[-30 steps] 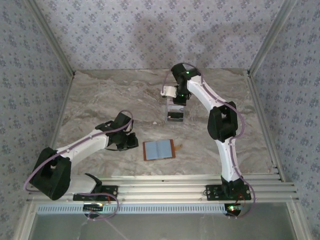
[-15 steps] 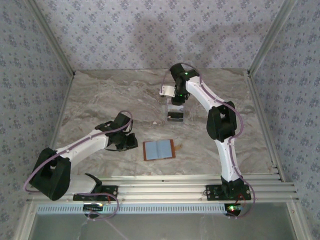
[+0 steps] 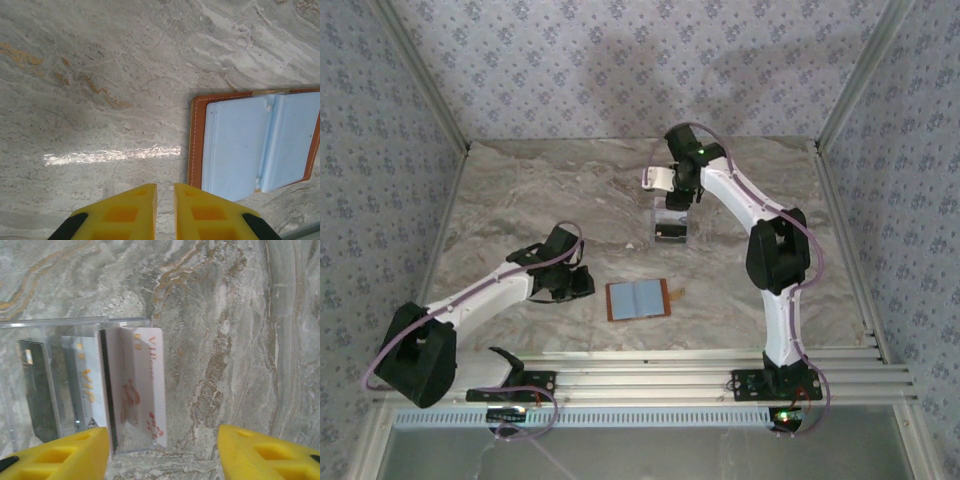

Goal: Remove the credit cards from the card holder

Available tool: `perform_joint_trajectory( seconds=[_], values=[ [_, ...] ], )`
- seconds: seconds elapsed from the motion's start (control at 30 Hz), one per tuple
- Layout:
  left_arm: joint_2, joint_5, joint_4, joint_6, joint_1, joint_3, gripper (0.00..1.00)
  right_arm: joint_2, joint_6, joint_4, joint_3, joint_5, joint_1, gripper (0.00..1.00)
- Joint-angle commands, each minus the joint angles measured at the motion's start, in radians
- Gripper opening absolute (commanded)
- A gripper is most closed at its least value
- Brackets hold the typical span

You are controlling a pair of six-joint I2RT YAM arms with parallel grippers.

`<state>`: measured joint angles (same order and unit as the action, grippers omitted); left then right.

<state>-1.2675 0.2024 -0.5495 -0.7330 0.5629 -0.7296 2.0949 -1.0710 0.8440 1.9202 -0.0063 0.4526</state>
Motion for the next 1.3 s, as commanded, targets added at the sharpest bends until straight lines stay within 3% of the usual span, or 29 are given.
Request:
perform_joint_trajectory(
  seconds=[0.0, 0.63, 1.27],
  values=[
    [0.019, -0.015, -0.01, -0.011, -0.009, 0.012, 0.18, -0.024, -0.047, 0.022, -0.039, -0.04, 0.012, 0.64],
    [0.016, -0.013, -0.004, -0.015, -0.011, 0.019, 0.18, 0.077, -0.037, -0.055, -0.027, 0.022, 0.008, 0.67],
    [0.014, -0.014, -0.02, -0.001, -0.019, 0.004, 0.18, 0.06, -0.029, -0.178, -0.016, 0.127, 0.005, 0.67]
  ],
)
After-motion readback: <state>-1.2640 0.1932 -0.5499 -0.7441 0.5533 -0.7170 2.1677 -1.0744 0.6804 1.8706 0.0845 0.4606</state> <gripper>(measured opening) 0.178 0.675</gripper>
